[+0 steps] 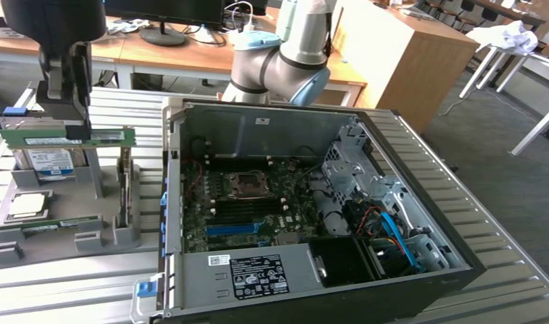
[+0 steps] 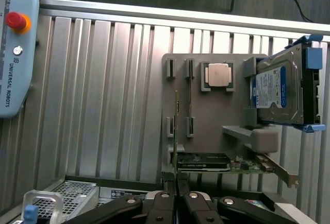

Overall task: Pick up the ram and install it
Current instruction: 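Pick up the ram and move it above insertion slot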

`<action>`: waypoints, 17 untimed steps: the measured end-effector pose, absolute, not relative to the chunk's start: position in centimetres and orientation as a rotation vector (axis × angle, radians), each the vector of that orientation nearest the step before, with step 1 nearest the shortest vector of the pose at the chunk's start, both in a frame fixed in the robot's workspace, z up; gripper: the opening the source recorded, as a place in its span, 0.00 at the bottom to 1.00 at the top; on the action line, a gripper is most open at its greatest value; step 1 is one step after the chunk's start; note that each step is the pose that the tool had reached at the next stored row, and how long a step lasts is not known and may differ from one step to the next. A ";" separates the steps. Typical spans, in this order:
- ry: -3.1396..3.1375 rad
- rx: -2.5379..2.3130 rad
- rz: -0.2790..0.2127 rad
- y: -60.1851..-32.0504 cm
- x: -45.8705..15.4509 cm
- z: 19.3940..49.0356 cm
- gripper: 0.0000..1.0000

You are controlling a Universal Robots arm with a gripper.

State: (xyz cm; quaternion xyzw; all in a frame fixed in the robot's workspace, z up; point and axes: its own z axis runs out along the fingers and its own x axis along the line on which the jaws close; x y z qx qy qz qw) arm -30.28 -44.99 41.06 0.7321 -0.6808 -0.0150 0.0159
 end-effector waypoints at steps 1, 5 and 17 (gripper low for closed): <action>-2.117 2.277 -0.047 -45.0 -30.1 41.1 0.13; -2.117 2.277 -0.047 -45.0 -29.4 41.1 0.13; -2.117 2.277 -0.047 -45.0 -27.2 41.1 0.13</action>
